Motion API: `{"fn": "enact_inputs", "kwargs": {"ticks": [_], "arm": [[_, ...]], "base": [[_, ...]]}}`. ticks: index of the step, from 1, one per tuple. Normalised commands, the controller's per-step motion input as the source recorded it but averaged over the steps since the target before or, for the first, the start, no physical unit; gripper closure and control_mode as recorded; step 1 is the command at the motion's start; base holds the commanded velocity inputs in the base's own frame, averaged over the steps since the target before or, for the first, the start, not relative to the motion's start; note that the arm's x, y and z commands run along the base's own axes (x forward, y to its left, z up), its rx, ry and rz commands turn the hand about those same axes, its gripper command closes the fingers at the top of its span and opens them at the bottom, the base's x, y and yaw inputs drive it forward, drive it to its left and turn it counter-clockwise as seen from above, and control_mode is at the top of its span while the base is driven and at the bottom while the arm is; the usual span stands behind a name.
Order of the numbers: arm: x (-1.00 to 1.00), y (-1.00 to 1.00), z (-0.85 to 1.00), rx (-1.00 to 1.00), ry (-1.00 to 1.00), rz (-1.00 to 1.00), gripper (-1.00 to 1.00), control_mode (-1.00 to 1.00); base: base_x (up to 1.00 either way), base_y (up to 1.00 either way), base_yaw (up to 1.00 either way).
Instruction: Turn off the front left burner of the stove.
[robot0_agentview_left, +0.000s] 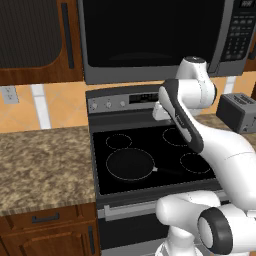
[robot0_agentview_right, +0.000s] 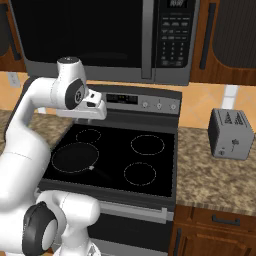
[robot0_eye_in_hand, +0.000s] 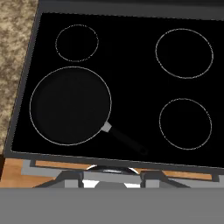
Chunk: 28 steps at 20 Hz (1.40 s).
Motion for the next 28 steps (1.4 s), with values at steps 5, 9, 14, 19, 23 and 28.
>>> {"fn": "enact_inputs", "kwargs": {"ticks": [5, 9, 14, 19, 23, 28], "arm": [[0.0, 0.16, -0.13, -0.06, 0.0, 0.0, -1.0, -1.0], [0.0, 0.29, -0.19, -0.08, -0.06, 0.0, -1.0, -1.0], [-0.1, 0.26, -0.16, -0.06, -0.19, 0.01, -1.0, -1.0], [-0.13, 0.35, -0.11, -0.07, -0.26, 0.04, -1.0, -1.0], [-0.26, 0.25, -0.11, -0.15, -0.1, 0.06, -1.0, -1.0], [-0.23, 0.14, -0.26, -0.26, -0.02, 0.07, -1.0, -1.0]], "base": [[0.0, 0.0, 0.0], [0.0, 0.0, 0.0], [0.0, 0.0, 0.0], [0.0, 0.0, 0.0], [0.0, 0.0, 0.0], [0.0, 0.0, 0.0]]}}
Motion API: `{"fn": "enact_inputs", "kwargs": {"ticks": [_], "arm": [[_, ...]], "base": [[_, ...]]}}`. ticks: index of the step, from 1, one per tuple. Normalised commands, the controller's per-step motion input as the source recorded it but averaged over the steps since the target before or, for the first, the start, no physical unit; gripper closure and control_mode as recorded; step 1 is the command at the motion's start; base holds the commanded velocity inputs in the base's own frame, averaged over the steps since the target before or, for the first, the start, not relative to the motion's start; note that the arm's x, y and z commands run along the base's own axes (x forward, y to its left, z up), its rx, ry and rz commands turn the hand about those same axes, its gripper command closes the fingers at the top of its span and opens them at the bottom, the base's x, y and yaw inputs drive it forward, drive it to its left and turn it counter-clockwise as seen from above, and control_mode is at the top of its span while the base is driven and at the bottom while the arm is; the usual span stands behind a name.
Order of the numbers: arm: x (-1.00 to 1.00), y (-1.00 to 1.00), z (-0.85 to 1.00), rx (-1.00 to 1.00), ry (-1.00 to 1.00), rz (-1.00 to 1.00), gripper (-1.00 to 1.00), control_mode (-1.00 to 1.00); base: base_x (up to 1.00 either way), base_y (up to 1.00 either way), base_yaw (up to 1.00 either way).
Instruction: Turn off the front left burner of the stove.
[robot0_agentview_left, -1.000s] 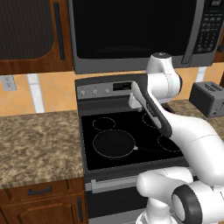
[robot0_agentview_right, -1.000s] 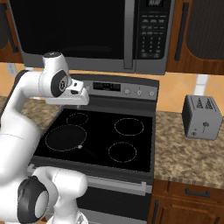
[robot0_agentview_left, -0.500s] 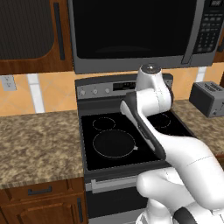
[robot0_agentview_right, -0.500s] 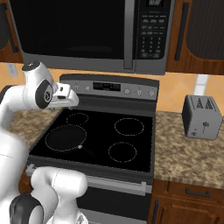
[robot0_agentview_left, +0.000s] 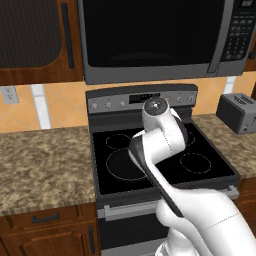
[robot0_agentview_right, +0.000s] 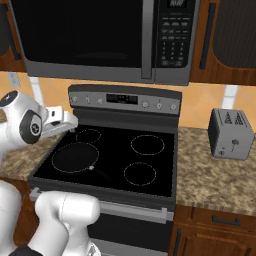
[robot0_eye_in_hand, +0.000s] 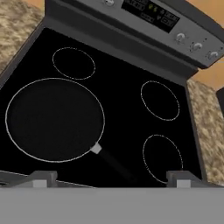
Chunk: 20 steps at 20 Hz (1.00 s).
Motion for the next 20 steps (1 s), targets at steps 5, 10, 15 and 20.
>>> {"fn": "enact_inputs", "kwargs": {"ticks": [5, 10, 15, 20], "arm": [[-0.13, 0.27, -0.12, -0.28, -0.08, 0.06, -1.0, -1.0], [0.14, 0.63, -0.05, -0.33, -0.21, 0.03, -1.0, -1.0], [0.61, 0.82, 0.0, -0.18, -0.14, -0.02, -1.0, -1.0], [0.91, 0.43, 0.0, -0.08, -0.01, -0.06, -1.0, -1.0]], "base": [[0.0, 0.0, 0.0], [0.0, 0.0, 0.0], [0.0, 0.0, 0.0], [0.0, 0.0, 0.0]]}}
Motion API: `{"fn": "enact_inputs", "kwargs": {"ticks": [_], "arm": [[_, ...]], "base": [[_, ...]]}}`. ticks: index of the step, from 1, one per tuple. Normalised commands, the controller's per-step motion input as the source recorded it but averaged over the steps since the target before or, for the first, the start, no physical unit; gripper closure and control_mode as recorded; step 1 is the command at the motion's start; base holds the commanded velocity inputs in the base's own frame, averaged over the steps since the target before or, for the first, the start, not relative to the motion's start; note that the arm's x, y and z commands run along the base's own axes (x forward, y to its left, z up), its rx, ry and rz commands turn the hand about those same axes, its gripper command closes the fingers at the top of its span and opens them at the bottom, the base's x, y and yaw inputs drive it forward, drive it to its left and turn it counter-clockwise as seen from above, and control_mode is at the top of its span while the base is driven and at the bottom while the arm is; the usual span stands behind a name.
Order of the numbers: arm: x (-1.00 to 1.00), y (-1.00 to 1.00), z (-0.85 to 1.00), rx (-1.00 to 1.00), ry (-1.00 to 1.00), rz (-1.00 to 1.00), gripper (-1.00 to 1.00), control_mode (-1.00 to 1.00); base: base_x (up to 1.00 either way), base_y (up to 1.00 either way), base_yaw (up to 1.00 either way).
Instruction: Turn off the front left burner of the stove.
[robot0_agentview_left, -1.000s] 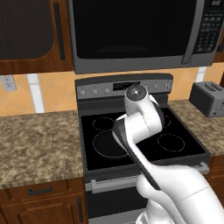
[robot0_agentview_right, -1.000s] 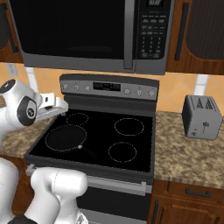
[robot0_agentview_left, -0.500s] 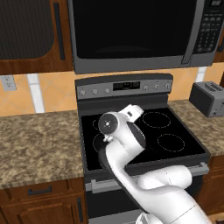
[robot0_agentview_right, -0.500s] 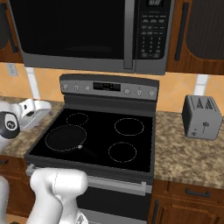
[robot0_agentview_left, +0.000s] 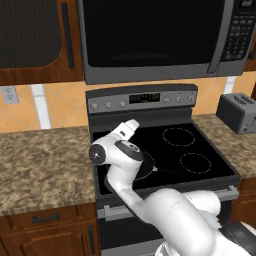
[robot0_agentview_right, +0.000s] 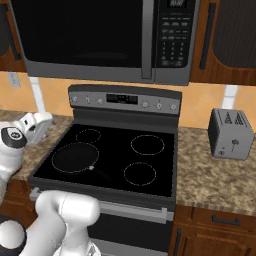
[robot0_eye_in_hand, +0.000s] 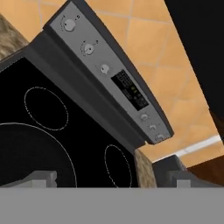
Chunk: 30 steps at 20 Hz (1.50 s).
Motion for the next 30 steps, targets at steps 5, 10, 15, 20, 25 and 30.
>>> {"fn": "enact_inputs", "kwargs": {"ticks": [5, 10, 15, 20, 25, 30], "arm": [[0.97, 0.16, 0.0, -0.02, 0.05, -0.07, -1.0, -1.0], [0.96, 0.33, 0.0, -0.15, 0.06, 0.0, -1.0, -1.0], [0.55, 0.44, 0.0, -0.28, 0.0, 0.04, -1.0, -1.0], [0.47, 0.44, 0.0, -0.27, 0.0, 0.02, -1.0, -1.0], [0.49, 0.04, 0.0, -0.1, 0.07, 0.0, -1.0, -1.0], [0.62, 0.0, 0.0, -0.08, 0.16, 0.0, -1.0, -1.0]], "base": [[0.0, 0.0, 0.0], [0.0, 0.0, 0.0], [0.0, 0.0, 0.0], [0.0, 0.0, 0.0], [0.0, 0.0, 0.0], [0.0, 0.0, 0.0]]}}
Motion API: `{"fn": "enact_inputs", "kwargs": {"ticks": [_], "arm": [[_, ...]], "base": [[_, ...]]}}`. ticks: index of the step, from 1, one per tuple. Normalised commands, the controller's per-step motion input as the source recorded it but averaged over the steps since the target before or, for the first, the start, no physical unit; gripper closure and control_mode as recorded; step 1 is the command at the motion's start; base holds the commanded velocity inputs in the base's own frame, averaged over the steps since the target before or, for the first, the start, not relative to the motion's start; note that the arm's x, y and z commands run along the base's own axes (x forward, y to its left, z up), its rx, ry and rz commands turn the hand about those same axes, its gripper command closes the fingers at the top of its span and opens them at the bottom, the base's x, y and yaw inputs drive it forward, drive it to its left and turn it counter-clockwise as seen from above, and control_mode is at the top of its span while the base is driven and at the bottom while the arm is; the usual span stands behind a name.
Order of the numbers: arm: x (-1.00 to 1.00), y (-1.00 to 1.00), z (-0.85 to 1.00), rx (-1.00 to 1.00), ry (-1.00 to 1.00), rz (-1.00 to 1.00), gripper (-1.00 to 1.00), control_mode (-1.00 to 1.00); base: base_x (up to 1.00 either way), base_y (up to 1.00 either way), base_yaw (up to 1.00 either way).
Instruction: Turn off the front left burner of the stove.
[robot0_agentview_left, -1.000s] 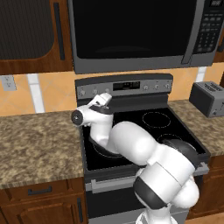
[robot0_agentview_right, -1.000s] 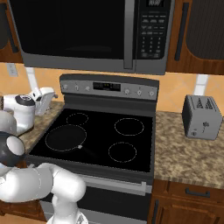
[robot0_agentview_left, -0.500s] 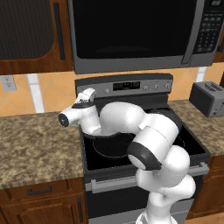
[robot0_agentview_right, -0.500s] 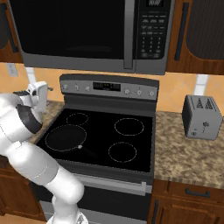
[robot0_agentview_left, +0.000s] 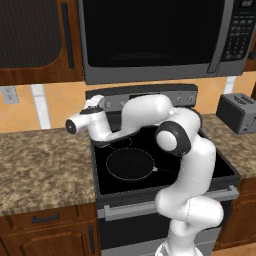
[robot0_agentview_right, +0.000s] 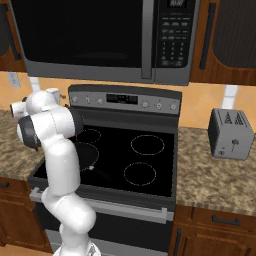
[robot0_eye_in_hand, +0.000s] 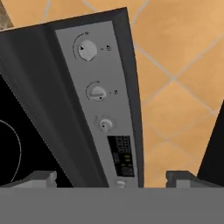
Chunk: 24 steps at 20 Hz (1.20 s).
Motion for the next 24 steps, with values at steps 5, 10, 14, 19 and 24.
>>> {"fn": "enact_inputs", "kwargs": {"ticks": [5, 10, 14, 19, 24], "arm": [[0.41, 0.14, -0.03, -0.17, 0.0, 0.0, -1.0, -1.0], [0.18, 0.0, -0.01, -0.11, 0.03, 0.06, -1.0, -1.0], [0.3, -0.02, 0.0, 0.0, 0.05, 0.01, -1.0, -1.0], [0.38, -0.24, -0.01, 0.0, 0.06, 0.04, -1.0, -1.0], [0.4, -0.15, -0.06, 0.0, 0.05, 0.04, -1.0, -1.0]], "base": [[0.0, 0.0, 0.0], [0.0, 0.0, 0.0], [0.0, 0.0, 0.0], [0.0, 0.0, 0.0], [0.0, 0.0, 0.0]]}}
